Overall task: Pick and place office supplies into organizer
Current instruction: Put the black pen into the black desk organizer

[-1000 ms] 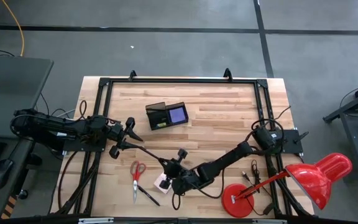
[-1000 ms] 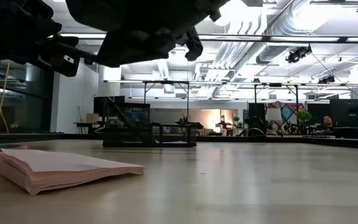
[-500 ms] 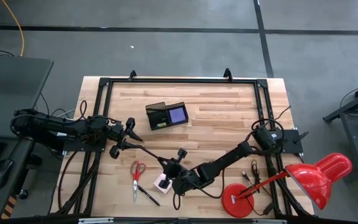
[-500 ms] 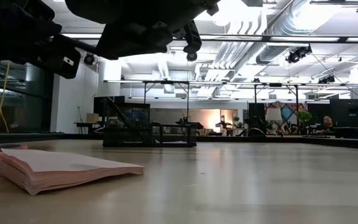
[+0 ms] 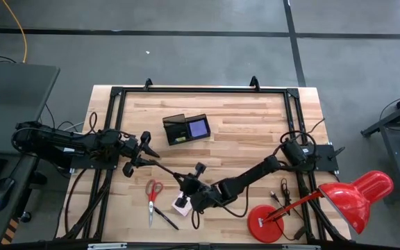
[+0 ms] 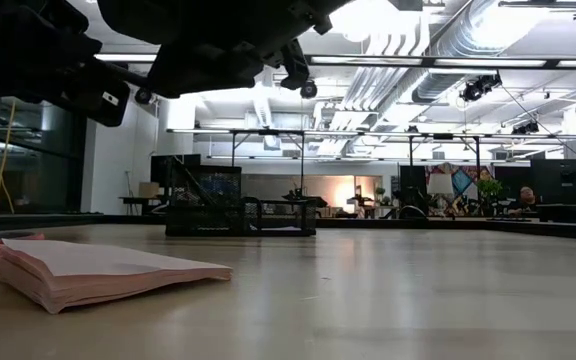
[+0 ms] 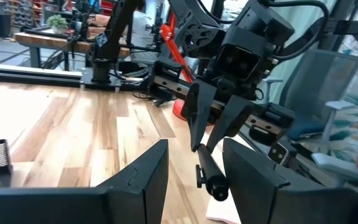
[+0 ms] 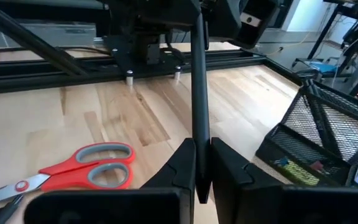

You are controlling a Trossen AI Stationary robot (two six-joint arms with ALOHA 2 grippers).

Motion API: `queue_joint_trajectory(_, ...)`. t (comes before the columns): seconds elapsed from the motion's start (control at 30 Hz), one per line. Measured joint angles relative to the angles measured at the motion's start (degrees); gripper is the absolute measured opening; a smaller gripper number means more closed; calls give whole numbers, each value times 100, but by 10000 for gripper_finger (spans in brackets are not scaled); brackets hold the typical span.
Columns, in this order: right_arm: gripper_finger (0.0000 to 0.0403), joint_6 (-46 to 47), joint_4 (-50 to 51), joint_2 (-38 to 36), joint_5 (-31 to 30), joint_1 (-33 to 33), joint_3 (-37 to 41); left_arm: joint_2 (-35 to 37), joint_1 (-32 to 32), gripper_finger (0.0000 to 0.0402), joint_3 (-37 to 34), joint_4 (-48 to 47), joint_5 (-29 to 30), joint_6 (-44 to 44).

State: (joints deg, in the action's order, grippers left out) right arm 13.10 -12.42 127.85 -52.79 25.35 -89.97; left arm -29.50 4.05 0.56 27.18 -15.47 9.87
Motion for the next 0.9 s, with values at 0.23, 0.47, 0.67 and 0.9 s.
queue_joint_trajectory(0.23, 16, -252, -190, 0, -18, -62, 0, 0, 4, 138, 0, 0, 53, 93)
queue_joint_trajectory(0.47, 14, -293, -205, 0, -137, -62, 0, 0, 4, 89, 0, -2, 54, 94)
queue_joint_trajectory(0.67, 17, -312, -190, 2, -212, -60, 0, 4, -2, 21, 2, 0, 23, 111)
queue_joint_trajectory(0.9, 26, -351, -197, 2, -265, -60, 0, 3, 0, 30, 2, 11, 75, 109)
